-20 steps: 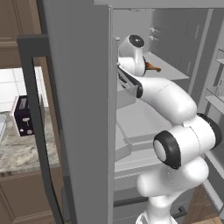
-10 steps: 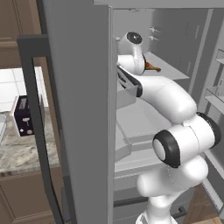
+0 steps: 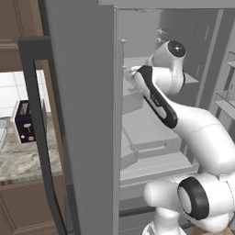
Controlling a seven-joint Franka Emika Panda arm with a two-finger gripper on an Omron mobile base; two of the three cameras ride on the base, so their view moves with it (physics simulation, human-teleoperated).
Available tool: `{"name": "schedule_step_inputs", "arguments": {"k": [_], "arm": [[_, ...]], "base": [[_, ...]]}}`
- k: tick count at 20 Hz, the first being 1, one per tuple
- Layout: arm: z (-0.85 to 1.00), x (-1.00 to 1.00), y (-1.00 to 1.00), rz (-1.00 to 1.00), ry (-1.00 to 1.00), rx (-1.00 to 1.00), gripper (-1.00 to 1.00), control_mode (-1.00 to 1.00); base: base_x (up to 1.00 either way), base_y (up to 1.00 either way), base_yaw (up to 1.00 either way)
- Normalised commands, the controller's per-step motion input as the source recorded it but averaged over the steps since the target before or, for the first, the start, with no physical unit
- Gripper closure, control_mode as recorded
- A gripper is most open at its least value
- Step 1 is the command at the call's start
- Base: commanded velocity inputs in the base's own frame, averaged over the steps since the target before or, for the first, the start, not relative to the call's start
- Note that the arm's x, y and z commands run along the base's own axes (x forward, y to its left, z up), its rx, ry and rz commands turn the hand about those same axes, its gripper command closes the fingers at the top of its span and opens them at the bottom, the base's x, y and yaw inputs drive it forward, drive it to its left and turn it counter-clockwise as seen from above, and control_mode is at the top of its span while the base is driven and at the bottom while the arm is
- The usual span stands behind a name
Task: Place one lime and one chicken drumstick in each tupperware on the nearby counter, to pack two identical lunches.
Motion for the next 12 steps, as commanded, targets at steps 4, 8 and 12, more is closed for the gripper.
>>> {"name": "schedule_step_inputs", "arguments": {"k": [4, 8, 12], "arm": [[0.21, -1.0, -0.44, 0.0, -0.05, 0.0, 1.0, -1.0], [0.36, -1.0, 0.0, 0.0, 0.0, 0.0, 1.0, -1.0], [0.14, -1.0, 0.0, 0.0, 0.0, 0.0, 1.0, -1.0]], "base": [[0.0, 0.0, 0.0], [0.0, 0.0, 0.0], [0.0, 0.0, 0.0]]}}
